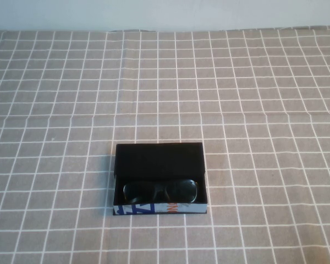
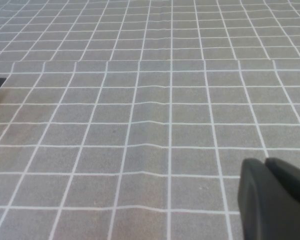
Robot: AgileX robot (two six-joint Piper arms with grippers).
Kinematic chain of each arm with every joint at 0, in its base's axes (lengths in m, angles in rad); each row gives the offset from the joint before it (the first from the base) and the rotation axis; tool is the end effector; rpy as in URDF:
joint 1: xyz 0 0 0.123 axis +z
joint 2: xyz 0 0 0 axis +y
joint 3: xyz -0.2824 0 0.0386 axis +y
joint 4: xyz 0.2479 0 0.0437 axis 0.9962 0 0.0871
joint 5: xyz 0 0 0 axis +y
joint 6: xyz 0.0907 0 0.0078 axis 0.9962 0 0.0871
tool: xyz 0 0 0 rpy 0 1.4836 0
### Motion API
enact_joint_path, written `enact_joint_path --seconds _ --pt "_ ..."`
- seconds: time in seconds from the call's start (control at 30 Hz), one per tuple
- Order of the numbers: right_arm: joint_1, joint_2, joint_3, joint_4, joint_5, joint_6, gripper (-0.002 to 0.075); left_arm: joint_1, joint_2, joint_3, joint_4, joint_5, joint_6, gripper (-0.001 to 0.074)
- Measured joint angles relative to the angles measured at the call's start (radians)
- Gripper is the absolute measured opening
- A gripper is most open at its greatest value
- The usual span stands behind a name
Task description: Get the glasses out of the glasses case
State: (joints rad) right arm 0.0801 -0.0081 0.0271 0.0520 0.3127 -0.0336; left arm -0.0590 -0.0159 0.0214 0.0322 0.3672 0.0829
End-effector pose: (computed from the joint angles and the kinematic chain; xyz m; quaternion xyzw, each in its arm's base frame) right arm 0.0540 0.0058 0.1762 -0.0302 0.7873 0.0358 0.6147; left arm 0.0524 -0.0020 0.1737 0.0653 0.7978 0.0208 0.5990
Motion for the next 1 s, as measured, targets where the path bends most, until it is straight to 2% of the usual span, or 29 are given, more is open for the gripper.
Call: enact_joint_path --seconds 0.7,0.83,1.0 --pt "0.000 0.000 0.000 0.046 0.000 0.000 -0.0018 0.000 0.000 0.000 0.000 0.000 0.000 -0.0004" --pt "0.000 0.000 0.000 0.163 -0.041 0.000 -0.0018 0.000 0.000 0.000 0.000 0.000 0.000 -0.0004" --pt "0.000 0.000 0.000 0.504 -0.158 0.000 -0.0018 0.000 0.000 0.000 0.000 0.000 0.000 -0.0004"
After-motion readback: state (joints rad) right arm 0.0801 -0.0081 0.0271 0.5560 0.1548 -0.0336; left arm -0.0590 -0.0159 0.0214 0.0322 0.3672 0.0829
